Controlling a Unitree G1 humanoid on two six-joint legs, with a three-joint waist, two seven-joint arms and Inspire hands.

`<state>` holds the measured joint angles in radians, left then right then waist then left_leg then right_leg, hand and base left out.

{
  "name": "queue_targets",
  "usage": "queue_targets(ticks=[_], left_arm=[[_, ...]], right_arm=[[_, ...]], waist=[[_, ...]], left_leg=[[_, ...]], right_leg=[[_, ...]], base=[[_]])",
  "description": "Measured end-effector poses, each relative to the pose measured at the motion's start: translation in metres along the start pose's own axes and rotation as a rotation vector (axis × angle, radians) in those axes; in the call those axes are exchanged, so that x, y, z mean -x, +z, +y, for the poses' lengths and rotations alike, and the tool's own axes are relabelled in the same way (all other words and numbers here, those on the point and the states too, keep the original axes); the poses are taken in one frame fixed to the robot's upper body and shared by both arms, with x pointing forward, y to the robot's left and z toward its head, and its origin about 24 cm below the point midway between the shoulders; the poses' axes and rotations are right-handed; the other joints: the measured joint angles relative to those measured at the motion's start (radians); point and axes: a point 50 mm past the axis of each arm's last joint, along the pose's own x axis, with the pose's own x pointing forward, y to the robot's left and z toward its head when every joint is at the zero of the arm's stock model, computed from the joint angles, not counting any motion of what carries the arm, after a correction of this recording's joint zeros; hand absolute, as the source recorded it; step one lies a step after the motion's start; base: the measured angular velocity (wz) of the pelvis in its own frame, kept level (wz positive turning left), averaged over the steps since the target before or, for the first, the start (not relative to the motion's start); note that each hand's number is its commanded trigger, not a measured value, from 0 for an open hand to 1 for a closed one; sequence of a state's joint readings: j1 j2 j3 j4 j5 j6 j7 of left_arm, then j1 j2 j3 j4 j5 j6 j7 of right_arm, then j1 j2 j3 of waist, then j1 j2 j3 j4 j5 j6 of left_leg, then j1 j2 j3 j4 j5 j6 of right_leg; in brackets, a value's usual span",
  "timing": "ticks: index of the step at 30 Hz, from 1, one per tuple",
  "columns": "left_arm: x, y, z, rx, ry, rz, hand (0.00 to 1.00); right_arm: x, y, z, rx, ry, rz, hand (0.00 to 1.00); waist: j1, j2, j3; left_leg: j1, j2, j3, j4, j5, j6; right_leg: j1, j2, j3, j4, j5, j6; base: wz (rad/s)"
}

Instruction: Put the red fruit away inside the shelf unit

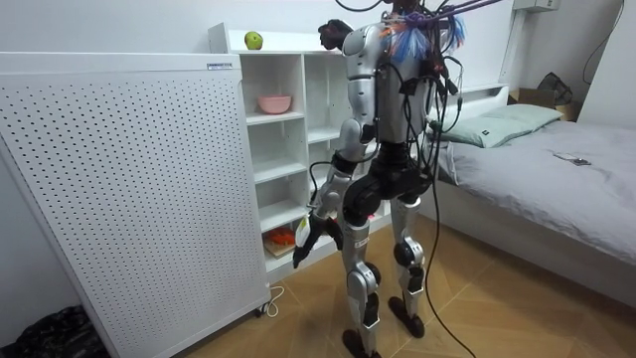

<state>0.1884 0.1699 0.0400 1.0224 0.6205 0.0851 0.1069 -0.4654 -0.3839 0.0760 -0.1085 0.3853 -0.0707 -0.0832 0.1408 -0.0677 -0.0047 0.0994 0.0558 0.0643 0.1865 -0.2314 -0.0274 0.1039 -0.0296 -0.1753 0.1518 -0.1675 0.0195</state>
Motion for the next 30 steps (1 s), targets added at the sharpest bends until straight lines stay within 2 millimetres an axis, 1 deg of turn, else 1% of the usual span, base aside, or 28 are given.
queue_targets(ticks=[2,3,7,9,10,11,12,13,15,16,18,19,20,21,24,25,26,27,28,30], left_arm=[[0.001,0.001,-0.004,-0.014,0.001,-0.006,0.0],[0.002,-0.001,-0.008,-0.03,-0.007,-0.001,0.0],[0.001,0.002,-0.012,-0.071,-0.029,-0.001,0.0],[0.001,0.004,-0.014,-0.083,-0.026,-0.005,0.0],[0.001,0.004,-0.014,-0.074,-0.023,-0.003,0.0],[0.0,0.006,-0.013,-0.055,-0.014,0.0,0.0],[0.0,0.007,-0.013,-0.044,-0.008,0.0,0.0],[-0.001,0.01,-0.011,-0.029,0.006,0.001,0.0],[-0.004,0.015,-0.008,0.013,0.023,0.009,0.0],[-0.004,0.018,-0.007,0.022,0.028,0.005,0.0],[-0.005,0.027,-0.006,0.021,0.036,-0.022,0.0],[-0.005,0.029,-0.007,0.017,0.035,-0.028,0.0],[-0.005,0.033,-0.008,0.025,0.031,-0.035,0.0],[-0.005,0.037,-0.008,0.048,0.03,-0.038,0.0],[-0.006,0.041,-0.007,0.106,0.027,-0.035,0.0],[-0.006,0.042,-0.008,0.117,0.023,-0.033,0.0],[-0.006,0.043,-0.01,0.148,0.017,-0.03,0.0],[-0.005,0.046,-0.012,0.185,0.013,-0.029,0.0],[-0.005,0.049,-0.012,0.205,0.013,-0.032,0.0],[-0.005,0.052,-0.013,0.256,0.022,-0.035,0.0]], right_arm=[[0.005,-0.001,0.012,-0.07,0.063,0.013,1.0],[0.006,-0.004,0.02,-0.104,0.09,0.015,1.0],[0.015,-0.016,0.043,-0.179,0.167,0.057,1.0],[0.022,-0.031,0.058,-0.218,0.23,0.12,1.0],[0.025,-0.037,0.061,-0.232,0.241,0.146,1.0],[0.033,-0.049,0.066,-0.255,0.251,0.2,1.0],[0.036,-0.054,0.068,-0.264,0.254,0.225,1.0],[0.043,-0.063,0.07,-0.277,0.253,0.272,1.0],[0.054,-0.088,0.07,-0.297,0.224,0.382,1.0],[0.057,-0.095,0.068,-0.301,0.212,0.414,1.0],[0.072,-0.121,0.061,-0.332,0.145,0.543,1.0],[0.075,-0.127,0.061,-0.336,0.131,0.57,1.0],[0.082,-0.137,0.058,-0.347,0.099,0.619,1.0],[0.091,-0.147,0.055,-0.395,0.052,0.675,1.0],[0.109,-0.165,0.051,-0.519,-0.05,0.772,1.0],[0.113,-0.169,0.051,-0.558,-0.079,0.791,1.0],[0.121,-0.176,0.048,-0.634,-0.147,0.823,1.0],[0.126,-0.181,0.046,-0.712,-0.217,0.843,1.0],[0.129,-0.183,0.044,-0.75,-0.253,0.849,1.0],[0.143,-0.194,0.039,-0.884,-0.41,0.883,1.0]], waist=[[0.002,0.003,0.0028],[0.001,0.01,0.0075],[0.003,0.011,0.0073],[0.001,0.013,0.0084],[0.001,0.013,0.0084],[0.002,0.013,0.0081],[0.002,0.012,0.008],[0.001,0.015,0.0094],[-0.008,0.021,0.0116],[-0.012,0.024,0.0137],[-0.018,0.04,0.0211],[-0.022,0.047,0.022],[-0.026,0.059,0.0237],[-0.025,0.065,0.0212],[-0.025,0.07,0.0234],[-0.024,0.072,0.0246],[-0.023,0.075,0.027],[-0.023,0.076,0.0283],[-0.023,0.077,0.0295],[-0.021,0.08,0.0338]], left_leg=[[-0.001,0.001,0.01,0.001,0.0,0.0],[-0.003,0.002,0.016,0.002,0.0,0.0],[-0.037,0.003,0.017,0.017,0.0,0.0],[-0.05,0.003,0.016,0.021,0.001,0.001],[-0.052,0.003,0.015,0.022,0.001,0.001],[-0.06,0.003,0.013,0.026,0.001,0.001],[-0.068,0.003,0.012,0.028,0.001,0.001],[-0.089,0.003,0.008,0.038,0.001,0.001],[-0.143,0.002,-0.001,0.067,0.001,0.002],[-0.158,0.002,-0.001,0.076,0.001,0.002],[-0.2,0.002,-0.001,0.107,0.002,0.003],[-0.213,0.001,-0.001,0.112,0.003,0.005],[-0.239,0.0,-0.001,0.123,0.005,0.008],[-0.265,-0.001,0.002,0.127,0.008,0.011],[-0.335,-0.001,0.015,0.163,0.012,0.013],[-0.344,-0.001,0.017,0.169,0.012,0.014],[-0.364,-0.004,0.019,0.178,0.014,0.017],[-0.389,-0.012,0.019,0.182,0.018,0.021],[-0.405,-0.015,0.019,0.19,0.019,0.023],[-0.459,-0.02,0.019,0.214,0.023,0.027]], right_leg=[[-0.004,0.0,0.005,0.003,0.0,0.0],[-0.007,0.0,0.006,0.004,0.0,0.0],[-0.043,-0.001,0.008,0.022,0.003,-0.004],[-0.055,-0.001,0.007,0.024,0.005,-0.006],[-0.056,-0.001,0.005,0.024,0.005,-0.006],[-0.062,-0.002,0.003,0.026,0.005,-0.006],[-0.071,-0.002,0.002,0.029,0.005,-0.006],[-0.089,-0.003,-0.002,0.038,0.005,-0.007],[-0.13,-0.008,-0.017,0.05,0.007,-0.009],[-0.141,-0.009,-0.023,0.056,0.007,-0.009],[-0.176,-0.015,-0.032,0.078,0.007,-0.009],[-0.19,-0.017,-0.032,0.087,0.007,-0.009],[-0.22,-0.021,-0.032,0.103,0.007,-0.009],[-0.257,-0.026,-0.03,0.125,0.007,-0.009],[-0.346,-0.036,-0.023,0.19,0.005,-0.011],[-0.358,-0.038,-0.022,0.2,0.004,-0.012],[-0.379,-0.042,-0.019,0.214,0.004,-0.012],[-0.407,-0.05,-0.017,0.229,-0.001,-0.017],[-0.423,-0.055,-0.017,0.238,-0.005,-0.018],[-0.479,-0.064,-0.016,0.271,-0.007,-0.019]], base=[[-0.09],[-0.1],[-0.03],[0.0],[0.05],[0.04],[0.05],[0.09],[0.14],[0.21],[0.16],[0.04],[-0.04],[-0.05],[-0.12],[-0.11],[-0.05],[0.0],[0.06],[0.05]])
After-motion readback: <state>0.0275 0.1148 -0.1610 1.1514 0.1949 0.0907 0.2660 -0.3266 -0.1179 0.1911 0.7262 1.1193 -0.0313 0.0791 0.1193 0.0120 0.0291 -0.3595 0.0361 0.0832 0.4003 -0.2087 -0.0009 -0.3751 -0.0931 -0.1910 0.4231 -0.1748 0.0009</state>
